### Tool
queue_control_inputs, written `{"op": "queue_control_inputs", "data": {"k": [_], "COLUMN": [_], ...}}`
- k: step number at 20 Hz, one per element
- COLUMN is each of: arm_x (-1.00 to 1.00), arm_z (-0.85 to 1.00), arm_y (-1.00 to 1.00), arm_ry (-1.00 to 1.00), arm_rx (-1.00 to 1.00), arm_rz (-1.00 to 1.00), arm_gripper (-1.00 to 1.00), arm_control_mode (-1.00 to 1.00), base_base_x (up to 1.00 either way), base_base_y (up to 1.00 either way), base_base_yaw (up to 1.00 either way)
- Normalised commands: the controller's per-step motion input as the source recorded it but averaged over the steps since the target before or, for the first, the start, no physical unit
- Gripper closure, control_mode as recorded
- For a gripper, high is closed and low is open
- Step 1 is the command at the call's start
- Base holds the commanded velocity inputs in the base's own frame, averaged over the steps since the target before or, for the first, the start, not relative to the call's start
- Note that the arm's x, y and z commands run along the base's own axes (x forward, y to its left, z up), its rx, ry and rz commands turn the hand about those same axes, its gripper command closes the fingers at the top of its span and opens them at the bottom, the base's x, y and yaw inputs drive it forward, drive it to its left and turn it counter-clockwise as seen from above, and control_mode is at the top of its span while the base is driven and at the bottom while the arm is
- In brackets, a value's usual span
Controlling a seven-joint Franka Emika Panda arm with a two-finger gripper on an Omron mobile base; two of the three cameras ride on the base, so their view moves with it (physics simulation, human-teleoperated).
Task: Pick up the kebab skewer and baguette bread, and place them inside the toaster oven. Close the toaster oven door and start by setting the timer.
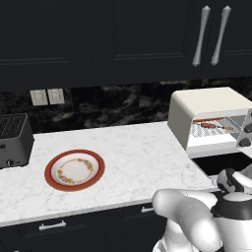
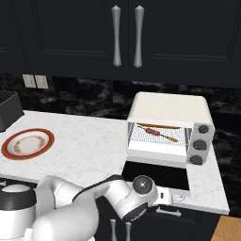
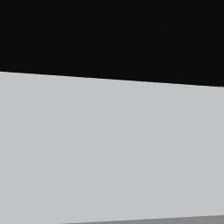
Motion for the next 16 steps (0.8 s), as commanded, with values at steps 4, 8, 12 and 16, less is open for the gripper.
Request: {"op": "queue_control_inputs", "data": {"k": [4,8,12,16], "arm_x": [0.45,0.53,0.55,0.62], "arm_z": [0.37,0.45,0.44,0.32], "arm_y": [0.10,0.11,0.27,0.28], "arm_ry": [0.00,0.00,0.00,0.00], "arm_rx": [0.00,0.01,0.04,0.09], "arm_rz": [0.00,0.00,0.00,0.00], "arm_gripper": [-1.00,-1.00,-1.00,-1.00], "arm_control_mode": [-1.00,-1.00,-1.00,-1.00], "base_base_x": [0.00,0.00,0.00,0.00], "base_base_y": [0.00,0.00,0.00,0.00], "base_base_yaw": [0.00,0.00,0.00,0.00]}}
